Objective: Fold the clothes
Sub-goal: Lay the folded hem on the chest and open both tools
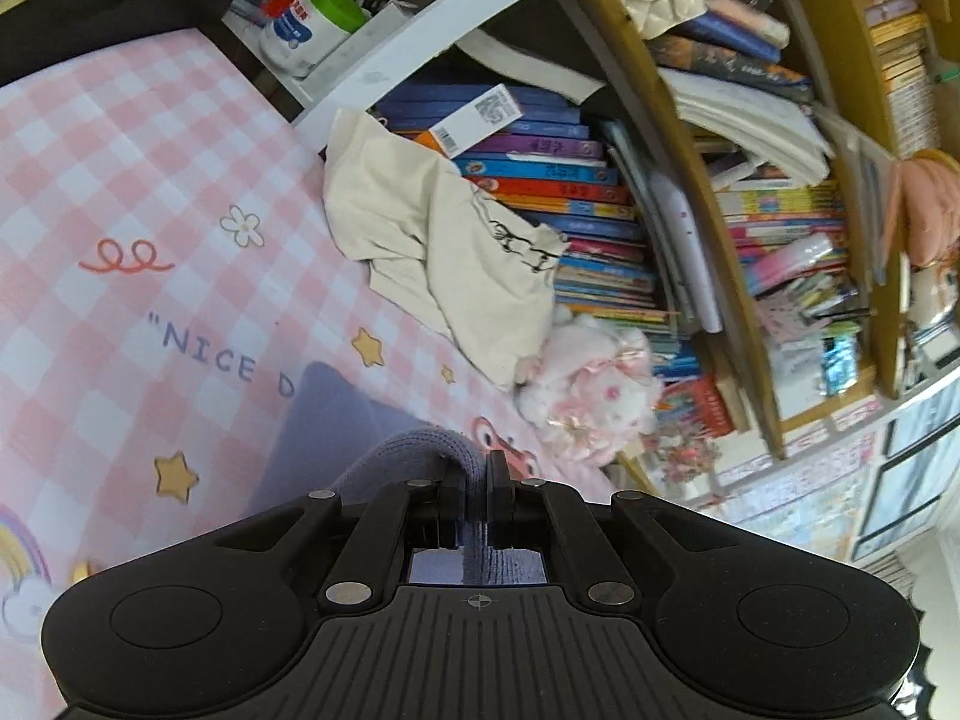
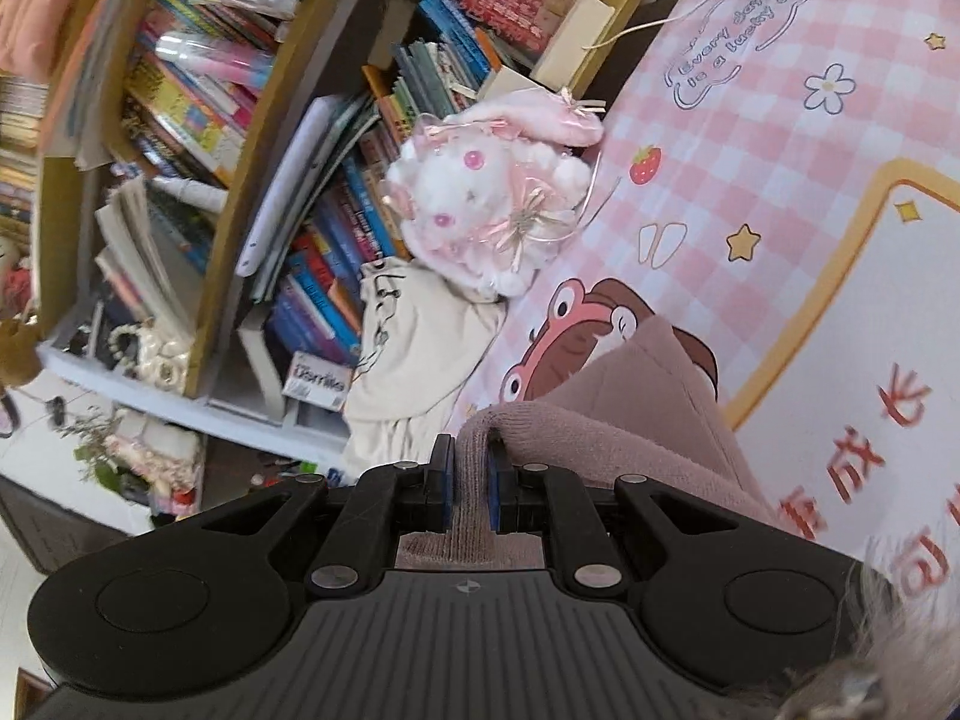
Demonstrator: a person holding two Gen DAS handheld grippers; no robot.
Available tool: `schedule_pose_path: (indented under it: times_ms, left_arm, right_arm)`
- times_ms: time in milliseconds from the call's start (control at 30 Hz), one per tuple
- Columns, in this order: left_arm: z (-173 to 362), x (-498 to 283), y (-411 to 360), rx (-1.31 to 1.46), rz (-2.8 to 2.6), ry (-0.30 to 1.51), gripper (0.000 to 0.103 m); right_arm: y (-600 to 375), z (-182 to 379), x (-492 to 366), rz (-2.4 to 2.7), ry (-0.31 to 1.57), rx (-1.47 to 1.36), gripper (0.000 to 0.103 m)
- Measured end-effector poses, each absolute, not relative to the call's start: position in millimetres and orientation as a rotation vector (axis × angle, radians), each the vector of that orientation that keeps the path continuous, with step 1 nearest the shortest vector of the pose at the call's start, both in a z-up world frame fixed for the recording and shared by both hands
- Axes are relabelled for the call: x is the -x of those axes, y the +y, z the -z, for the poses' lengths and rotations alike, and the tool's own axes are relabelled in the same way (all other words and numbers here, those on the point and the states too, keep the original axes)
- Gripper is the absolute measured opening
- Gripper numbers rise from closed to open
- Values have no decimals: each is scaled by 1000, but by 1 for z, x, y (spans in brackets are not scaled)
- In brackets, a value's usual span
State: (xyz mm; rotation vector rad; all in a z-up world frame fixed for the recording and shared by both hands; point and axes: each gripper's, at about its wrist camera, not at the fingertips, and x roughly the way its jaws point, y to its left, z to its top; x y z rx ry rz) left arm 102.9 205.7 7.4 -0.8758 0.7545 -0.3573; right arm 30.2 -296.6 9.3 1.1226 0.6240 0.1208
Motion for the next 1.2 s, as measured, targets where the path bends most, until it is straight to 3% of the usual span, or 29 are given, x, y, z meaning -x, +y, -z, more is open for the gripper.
schedule_pose_path:
  times_ms: [400,533,633,767,933,1200]
  left_arm:
    - [31,-144,190,763,239,876,6]
    - [43,-151,186,721,211,920,13]
    - [41,-153,185,690,199,913,32]
    - [22,-144,193,647,179,799,71]
    - [3,-134,199,514,156,695,73]
    - [3,-118,162,133,218,653,72]
  right_arm:
    - [-293,38,-86,-45,741,-1114,12]
    - [-290,52,-94,-14,778,-1097,19]
    - [-289,47,-97,-18,762,-1037,36]
    - [-294,25,-96,-9,681,-916,55]
    - [-302,6,-92,2,630,-780,55]
    - [-261,5,-86,-44,685,-263,55]
